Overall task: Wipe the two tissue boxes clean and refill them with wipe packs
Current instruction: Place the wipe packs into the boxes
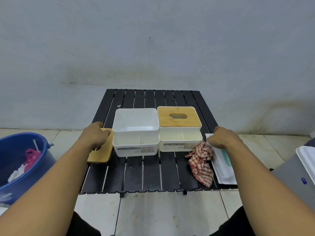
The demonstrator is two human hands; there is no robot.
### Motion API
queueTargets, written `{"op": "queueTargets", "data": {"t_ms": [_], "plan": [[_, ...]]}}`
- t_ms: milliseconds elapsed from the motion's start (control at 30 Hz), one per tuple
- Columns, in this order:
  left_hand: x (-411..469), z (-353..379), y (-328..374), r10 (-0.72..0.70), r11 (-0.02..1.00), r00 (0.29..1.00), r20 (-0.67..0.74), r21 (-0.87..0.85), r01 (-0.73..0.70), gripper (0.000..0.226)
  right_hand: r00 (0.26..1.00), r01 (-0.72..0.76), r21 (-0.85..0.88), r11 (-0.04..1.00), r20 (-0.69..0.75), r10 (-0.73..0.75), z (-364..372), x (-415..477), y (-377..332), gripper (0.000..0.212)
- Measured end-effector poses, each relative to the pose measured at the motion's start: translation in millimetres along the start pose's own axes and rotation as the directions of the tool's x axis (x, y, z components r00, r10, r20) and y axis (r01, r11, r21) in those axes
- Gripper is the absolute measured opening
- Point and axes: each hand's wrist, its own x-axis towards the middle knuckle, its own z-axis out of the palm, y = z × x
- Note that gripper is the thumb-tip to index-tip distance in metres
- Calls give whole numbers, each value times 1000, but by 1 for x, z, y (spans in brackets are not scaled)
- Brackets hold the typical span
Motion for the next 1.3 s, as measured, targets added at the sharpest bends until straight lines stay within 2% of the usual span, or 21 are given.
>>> {"op": "queueTargets", "data": {"t_ms": [33,100,200,267,367,433,500,600,733,867,933,1000,1067,1133,1167,1233,1300], "plan": [[0,0,0,3,1000,1000,0,-2,-3,55,999,14,-25,1000,29,-14,2,3,1,78],[-1,0,1,6,1000,1000,4,-13,-6,56,999,27,-63,998,24,-26,3,-1,-1,66],[-2,-1,1,10,999,1000,6,-32,-10,56,996,10,-82,997,-83,-17,8,3,0,50],[-2,-1,2,16,999,1000,2,-29,-16,55,982,33,9,999,-187,-31,13,9,2,54],[-3,0,4,36,999,999,-12,-33,-37,55,950,121,176,977,-306,-63,15,14,2,72],[-3,0,6,49,998,999,-23,-43,-50,54,976,42,165,985,-220,-5,13,15,3,85],[0,0,6,52,997,998,-36,-47,-54,54,995,-48,70,996,-81,54,14,16,7,97],[2,0,6,67,996,997,-44,-54,-69,53,997,-51,105,993,-44,56,14,16,11,99],[2,-3,9,83,992,995,-55,-88,-88,52,988,-48,177,983,-137,72,6,10,8,80],[1,-17,16,113,993,959,-259,0,-117,51,947,44,154,987,-321,8,-22,-4,-1,78],[-9,-24,30,139,978,918,-371,-94,-185,47,898,132,132,982,-436,-62,-43,-17,-13,77],[-26,-28,49,175,918,892,-416,-259,-301,41,837,249,104,963,-524,-159,-61,-35,-30,74],[-42,-24,68,184,809,916,-358,-474,-348,36,786,381,53,923,-544,-293,-71,-54,-51,72],[-53,-17,83,198,695,955,-222,-655,-296,26,760,504,11,863,-481,-437,-73,-73,-74,74],[-57,-15,90,207,643,968,-144,-725,-245,23,748,556,1,831,-436,-499,-72,-82,-85,75],[-64,-12,99,206,540,978,30,-837,-88,33,707,645,-31,764,-357,-611,-65,-95,-104,75],[-67,-12,99,194,439,965,176,-895,75,41,639,726,-86,682,-280,-716,-57,-104,-121,75]]}}
